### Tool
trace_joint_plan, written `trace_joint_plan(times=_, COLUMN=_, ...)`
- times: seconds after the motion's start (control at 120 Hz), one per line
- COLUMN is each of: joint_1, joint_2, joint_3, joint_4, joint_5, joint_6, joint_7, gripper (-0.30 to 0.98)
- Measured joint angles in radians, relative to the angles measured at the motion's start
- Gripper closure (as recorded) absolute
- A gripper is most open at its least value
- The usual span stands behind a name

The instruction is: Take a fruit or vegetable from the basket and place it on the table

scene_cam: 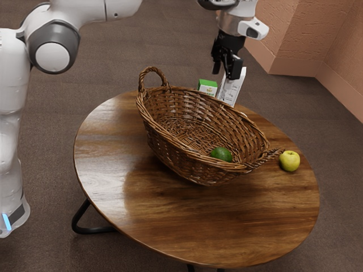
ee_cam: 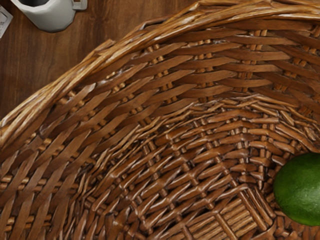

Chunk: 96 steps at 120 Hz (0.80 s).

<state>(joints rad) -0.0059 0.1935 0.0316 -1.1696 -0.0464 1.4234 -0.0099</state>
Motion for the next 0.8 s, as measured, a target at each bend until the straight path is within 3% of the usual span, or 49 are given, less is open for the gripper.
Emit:
trace_joint_plan(times=0.367, joint_1=0.024, joint_2=0.032, joint_3=-0.003, joint_4=-0.009, joint_5=-0.037, joint_6=-0.069, joint_7=0.066, gripper=0.00)
trace_joint_plan(times=0.6, joint_1=-0.027, joint_2=0.031, joint_3=-0.111, joint_4=-0.031, joint_5=-0.007, joint_6=-0.124, joint_7=0.196, gripper=0.00)
trace_joint_plan(times=0.8, joint_1=-0.027, joint_2=-0.095, joint_3=-0.115, joint_4=-0.289, joint_5=-0.044, joint_6=-0.002, joint_7=0.277, gripper=0.00)
